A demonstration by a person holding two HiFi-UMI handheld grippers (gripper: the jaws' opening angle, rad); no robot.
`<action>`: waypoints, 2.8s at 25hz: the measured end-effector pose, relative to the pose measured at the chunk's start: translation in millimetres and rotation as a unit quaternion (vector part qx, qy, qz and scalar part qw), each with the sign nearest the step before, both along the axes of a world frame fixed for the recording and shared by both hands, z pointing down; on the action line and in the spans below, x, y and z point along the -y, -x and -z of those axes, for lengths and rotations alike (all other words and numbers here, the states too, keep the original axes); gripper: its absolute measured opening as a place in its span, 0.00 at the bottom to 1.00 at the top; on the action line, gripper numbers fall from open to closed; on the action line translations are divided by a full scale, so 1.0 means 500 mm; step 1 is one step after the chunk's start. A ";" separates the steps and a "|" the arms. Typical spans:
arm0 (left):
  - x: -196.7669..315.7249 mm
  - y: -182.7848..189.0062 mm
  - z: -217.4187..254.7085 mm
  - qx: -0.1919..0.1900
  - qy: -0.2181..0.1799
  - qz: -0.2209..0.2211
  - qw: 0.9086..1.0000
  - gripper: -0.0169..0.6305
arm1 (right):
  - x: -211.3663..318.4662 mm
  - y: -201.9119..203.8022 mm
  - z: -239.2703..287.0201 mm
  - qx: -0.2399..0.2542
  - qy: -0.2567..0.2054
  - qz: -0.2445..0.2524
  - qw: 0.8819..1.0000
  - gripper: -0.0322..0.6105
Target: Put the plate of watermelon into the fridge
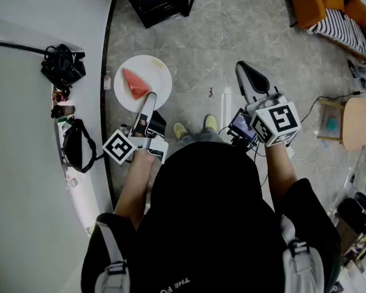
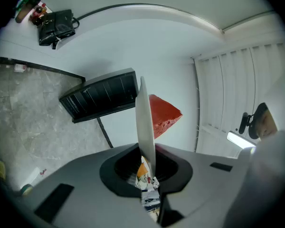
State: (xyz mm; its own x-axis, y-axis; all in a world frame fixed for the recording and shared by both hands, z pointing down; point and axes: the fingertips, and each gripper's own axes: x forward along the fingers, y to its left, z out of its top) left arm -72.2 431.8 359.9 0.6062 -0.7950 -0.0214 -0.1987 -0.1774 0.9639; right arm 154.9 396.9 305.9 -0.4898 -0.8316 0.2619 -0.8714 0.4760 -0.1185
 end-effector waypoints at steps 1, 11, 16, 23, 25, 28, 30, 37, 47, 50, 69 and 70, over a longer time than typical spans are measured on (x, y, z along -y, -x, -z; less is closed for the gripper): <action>-0.001 -0.002 0.001 -0.002 0.001 0.000 1.000 0.09 | -0.004 -0.002 0.000 0.001 0.000 -0.002 1.000 0.07; 0.001 0.027 0.006 -0.004 0.005 -0.013 1.000 0.10 | 0.004 0.016 0.026 0.013 -0.008 -0.022 1.000 0.07; -0.002 0.070 -0.001 -0.015 0.005 -0.017 1.000 0.10 | 0.001 0.046 0.035 0.023 -0.018 -0.030 0.999 0.07; -0.007 0.107 0.009 -0.021 -0.008 -0.030 0.999 0.10 | -0.019 0.085 0.040 0.007 -0.024 -0.042 0.999 0.07; -0.013 0.115 0.010 -0.023 -0.008 -0.031 0.999 0.10 | -0.029 0.093 0.042 0.009 -0.024 -0.046 0.999 0.07; -0.022 0.124 0.013 -0.020 -0.011 -0.033 0.999 0.10 | -0.040 0.101 0.041 0.008 -0.024 -0.050 0.998 0.07; -0.026 0.132 0.015 -0.022 -0.014 -0.032 0.999 0.10 | -0.042 0.108 0.041 0.005 -0.023 -0.049 0.999 0.07; -0.019 0.150 0.017 -0.025 -0.018 -0.023 0.999 0.10 | -0.024 0.131 0.038 0.004 -0.028 -0.037 0.999 0.07; 0.127 0.146 0.019 -0.021 -0.009 -0.006 1.000 0.09 | 0.155 0.134 0.025 0.015 -0.020 -0.014 1.000 0.07; 0.142 0.147 0.012 -0.020 -0.015 -0.005 1.000 0.09 | 0.171 0.136 0.014 0.017 -0.027 -0.010 0.999 0.07; 0.397 0.082 0.033 -0.002 -0.001 0.002 1.000 0.10 | 0.441 0.073 0.021 0.036 -0.017 -0.006 0.999 0.07; 0.405 0.082 0.033 -0.003 0.000 0.004 1.000 0.10 | 0.451 0.072 0.021 0.037 -0.016 -0.005 0.999 0.07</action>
State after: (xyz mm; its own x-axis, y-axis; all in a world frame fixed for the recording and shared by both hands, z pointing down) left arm -113.2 229.2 343.4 0.5999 -0.7997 -0.0240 -0.1947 -0.1750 0.9651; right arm 118.8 171.4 295.2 -0.4979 -0.8442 0.1982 -0.8659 0.4716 -0.1665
